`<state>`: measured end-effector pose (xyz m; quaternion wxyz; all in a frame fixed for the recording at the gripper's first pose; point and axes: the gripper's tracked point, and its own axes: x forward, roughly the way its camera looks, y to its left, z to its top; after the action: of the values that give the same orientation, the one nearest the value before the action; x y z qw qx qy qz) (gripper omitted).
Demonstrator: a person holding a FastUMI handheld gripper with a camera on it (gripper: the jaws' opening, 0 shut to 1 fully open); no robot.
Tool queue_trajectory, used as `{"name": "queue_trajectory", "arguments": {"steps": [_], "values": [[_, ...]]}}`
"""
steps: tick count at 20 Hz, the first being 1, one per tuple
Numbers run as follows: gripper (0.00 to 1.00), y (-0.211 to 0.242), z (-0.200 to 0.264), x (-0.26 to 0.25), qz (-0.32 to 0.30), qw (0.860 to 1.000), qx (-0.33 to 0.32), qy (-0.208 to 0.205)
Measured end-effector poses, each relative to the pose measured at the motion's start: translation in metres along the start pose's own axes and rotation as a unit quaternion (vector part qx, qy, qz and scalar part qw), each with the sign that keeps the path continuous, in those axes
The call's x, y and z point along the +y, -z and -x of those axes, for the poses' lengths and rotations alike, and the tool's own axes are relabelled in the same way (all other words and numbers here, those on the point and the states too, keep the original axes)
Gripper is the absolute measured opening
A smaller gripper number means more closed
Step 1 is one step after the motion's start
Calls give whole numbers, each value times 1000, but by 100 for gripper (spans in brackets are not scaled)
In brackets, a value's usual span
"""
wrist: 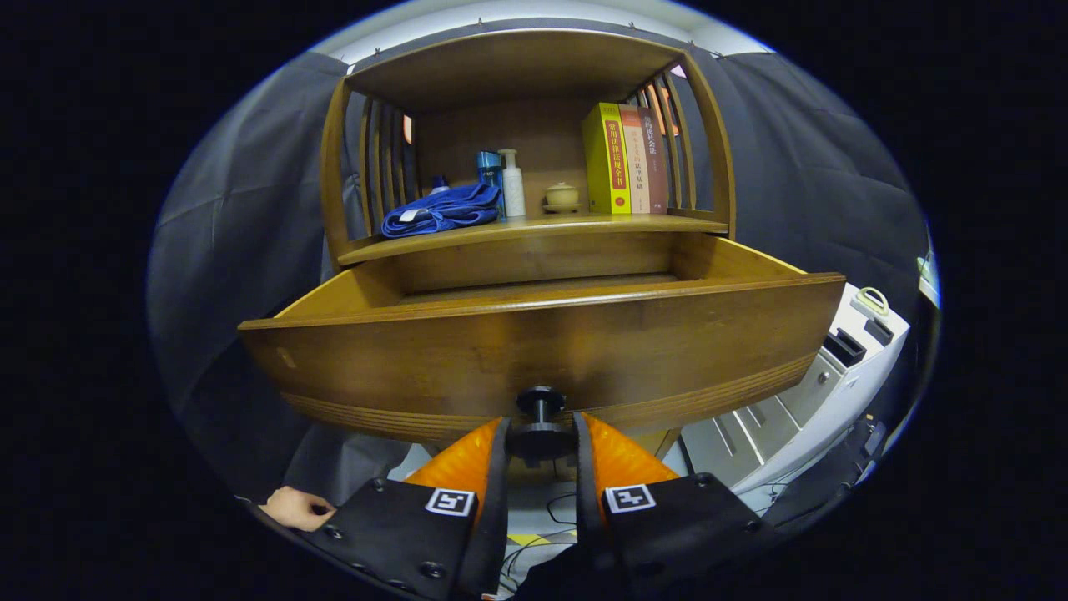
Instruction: Pull open the drawer, take out the items inside it, and place them on the countertop above the cabinet.
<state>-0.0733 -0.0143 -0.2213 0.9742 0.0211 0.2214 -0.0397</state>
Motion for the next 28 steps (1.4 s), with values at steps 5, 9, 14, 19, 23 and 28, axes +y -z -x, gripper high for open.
{"name": "queue_trajectory", "arguments": {"steps": [5,9,14,19,23,28], "values": [[43,5,9,-1,4,1000,7,0],[54,7,6,3,-6,1000,6,-11],[86,2,19,7,-8,1000,12,-19],[99,-35,34,15,5,999,-2,-40],[99,-72,31,14,3,999,-10,-43],[98,-110,36,16,-7,998,-4,-61]]}}
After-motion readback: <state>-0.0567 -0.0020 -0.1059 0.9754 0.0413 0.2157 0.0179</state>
